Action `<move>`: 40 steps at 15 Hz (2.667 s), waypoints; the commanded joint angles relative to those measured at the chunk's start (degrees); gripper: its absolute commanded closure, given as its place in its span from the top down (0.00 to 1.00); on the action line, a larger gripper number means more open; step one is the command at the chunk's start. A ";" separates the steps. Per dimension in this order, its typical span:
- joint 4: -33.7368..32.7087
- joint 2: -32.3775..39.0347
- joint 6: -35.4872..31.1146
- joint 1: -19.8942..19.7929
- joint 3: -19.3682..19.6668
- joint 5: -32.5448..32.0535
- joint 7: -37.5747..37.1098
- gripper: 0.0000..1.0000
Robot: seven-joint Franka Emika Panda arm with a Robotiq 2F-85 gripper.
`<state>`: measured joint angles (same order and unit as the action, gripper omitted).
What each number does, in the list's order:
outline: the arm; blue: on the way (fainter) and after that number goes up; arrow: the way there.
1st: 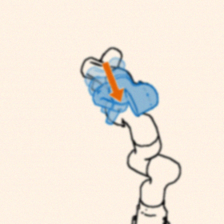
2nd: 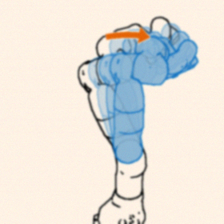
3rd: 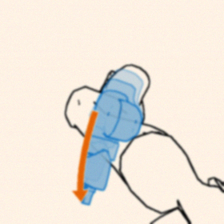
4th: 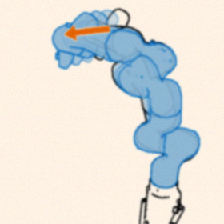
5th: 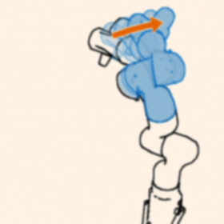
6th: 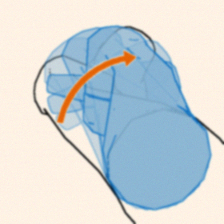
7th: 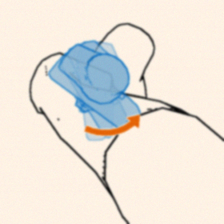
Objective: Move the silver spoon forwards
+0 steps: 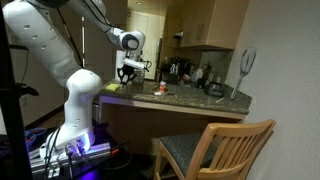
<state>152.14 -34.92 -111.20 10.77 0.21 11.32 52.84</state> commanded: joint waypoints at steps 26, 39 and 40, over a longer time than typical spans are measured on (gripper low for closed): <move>-1.06 6.75 -41.13 12.29 0.05 3.13 -14.91 0.33; -5.02 14.46 -42.72 11.85 -0.65 2.12 -16.64 0.33; -5.02 14.46 -42.72 11.86 -0.65 2.12 -16.64 0.33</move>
<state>147.20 -20.46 -154.02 22.64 -0.41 13.61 36.44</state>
